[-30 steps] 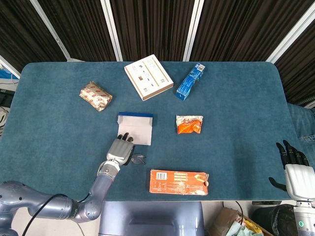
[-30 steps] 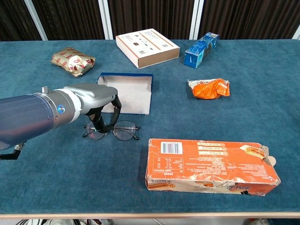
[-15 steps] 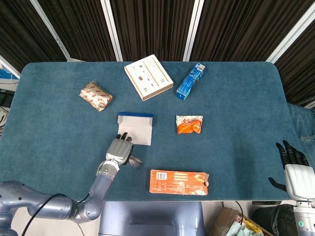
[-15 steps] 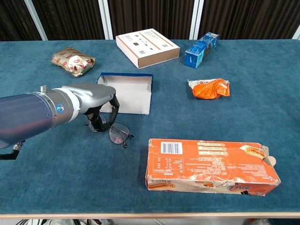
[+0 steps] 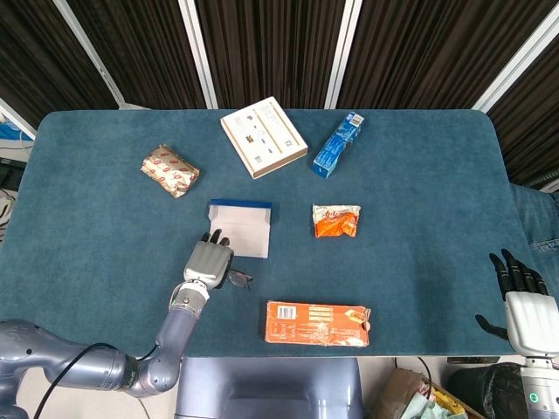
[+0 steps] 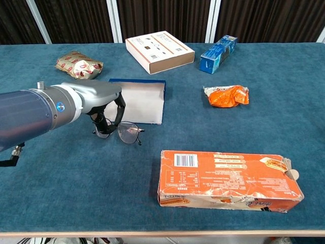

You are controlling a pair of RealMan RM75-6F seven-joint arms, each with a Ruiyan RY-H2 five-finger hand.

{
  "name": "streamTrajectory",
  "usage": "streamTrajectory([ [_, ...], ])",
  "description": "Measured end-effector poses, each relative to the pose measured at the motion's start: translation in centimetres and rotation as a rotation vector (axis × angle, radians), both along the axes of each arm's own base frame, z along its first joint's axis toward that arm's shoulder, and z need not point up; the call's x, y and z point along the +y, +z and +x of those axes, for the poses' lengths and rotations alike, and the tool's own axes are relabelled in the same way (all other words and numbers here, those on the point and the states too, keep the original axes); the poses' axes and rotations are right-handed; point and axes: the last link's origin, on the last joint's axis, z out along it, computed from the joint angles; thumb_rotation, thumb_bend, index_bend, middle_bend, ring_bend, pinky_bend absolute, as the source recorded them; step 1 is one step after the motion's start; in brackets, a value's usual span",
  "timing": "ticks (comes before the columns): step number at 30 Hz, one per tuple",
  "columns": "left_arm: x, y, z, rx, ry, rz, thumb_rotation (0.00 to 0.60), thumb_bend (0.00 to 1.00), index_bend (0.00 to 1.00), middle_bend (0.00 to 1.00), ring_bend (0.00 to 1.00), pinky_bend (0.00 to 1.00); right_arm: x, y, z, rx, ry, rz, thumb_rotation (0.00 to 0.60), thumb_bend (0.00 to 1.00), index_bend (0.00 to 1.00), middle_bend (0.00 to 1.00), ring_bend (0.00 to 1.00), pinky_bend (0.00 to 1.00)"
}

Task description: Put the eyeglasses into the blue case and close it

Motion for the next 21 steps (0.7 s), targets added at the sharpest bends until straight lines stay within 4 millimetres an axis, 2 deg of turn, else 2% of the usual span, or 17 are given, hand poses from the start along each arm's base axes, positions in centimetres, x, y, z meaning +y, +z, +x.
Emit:
streamTrajectory([
  [12,1.3,1.4,3.3,0.013,-0.042,0.133,0.600,0.41,0.56,0.22,0.03,0.09,0.1,0.0,0.0,0.001,0.000,0.000,0.600,0.21,0.04,0.02,0.12,0.16],
  [21,3.0,1.0,4.4,-0.004,-0.011,0.195,0.600,0.42,0.57,0.22,0.03,0.09,0.1,0.0,0.0,0.000,-0.004,0.000,0.600,0.22,0.04,0.02,0.12,0.16],
])
